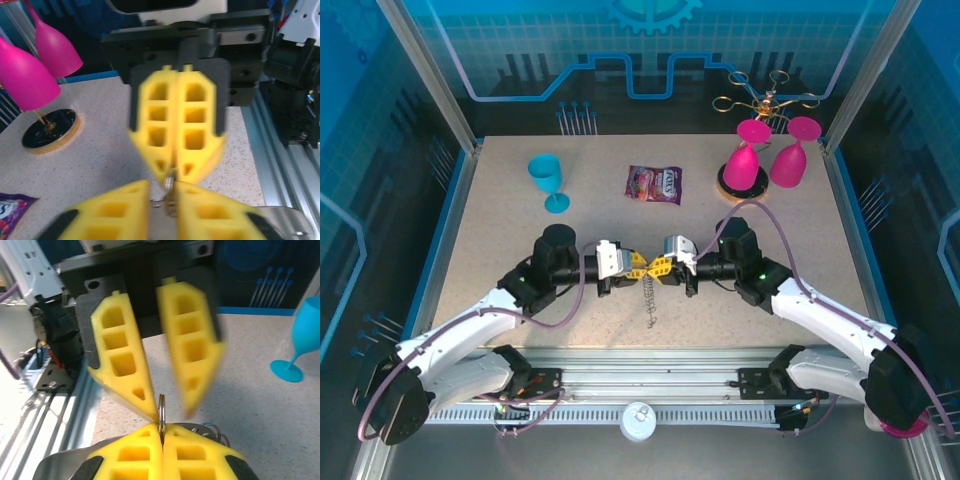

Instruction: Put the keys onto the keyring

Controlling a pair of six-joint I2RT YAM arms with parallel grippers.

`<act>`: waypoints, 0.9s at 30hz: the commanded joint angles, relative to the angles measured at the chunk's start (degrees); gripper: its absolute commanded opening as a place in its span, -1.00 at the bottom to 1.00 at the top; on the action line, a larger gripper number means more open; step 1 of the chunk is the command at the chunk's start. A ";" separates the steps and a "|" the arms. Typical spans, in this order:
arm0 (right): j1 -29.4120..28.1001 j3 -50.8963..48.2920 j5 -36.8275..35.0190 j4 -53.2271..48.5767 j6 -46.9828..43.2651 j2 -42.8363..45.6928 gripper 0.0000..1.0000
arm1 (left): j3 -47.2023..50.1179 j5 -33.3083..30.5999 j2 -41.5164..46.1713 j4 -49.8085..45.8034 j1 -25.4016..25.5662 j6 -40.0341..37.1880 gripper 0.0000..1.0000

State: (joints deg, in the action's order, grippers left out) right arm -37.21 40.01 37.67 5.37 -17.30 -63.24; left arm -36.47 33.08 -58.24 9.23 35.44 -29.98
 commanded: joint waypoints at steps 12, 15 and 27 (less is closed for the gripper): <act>-8.33 22.99 -14.63 -34.85 -22.20 -9.07 -1.00 | -10.50 -5.94 -1.97 -19.07 0.48 -10.22 -0.62; -9.60 24.64 -17.68 -36.75 -23.30 -10.30 -1.00 | -10.82 -5.47 -2.05 -19.01 0.42 -10.25 -0.60; -10.54 24.30 -18.40 -36.40 -21.92 -9.98 -1.00 | -10.12 -3.80 -0.95 -16.99 0.37 -9.78 -1.00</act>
State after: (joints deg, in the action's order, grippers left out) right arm -45.84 63.44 18.59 -29.67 -39.07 -73.21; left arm -44.53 27.83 -60.16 -11.86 35.64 -39.55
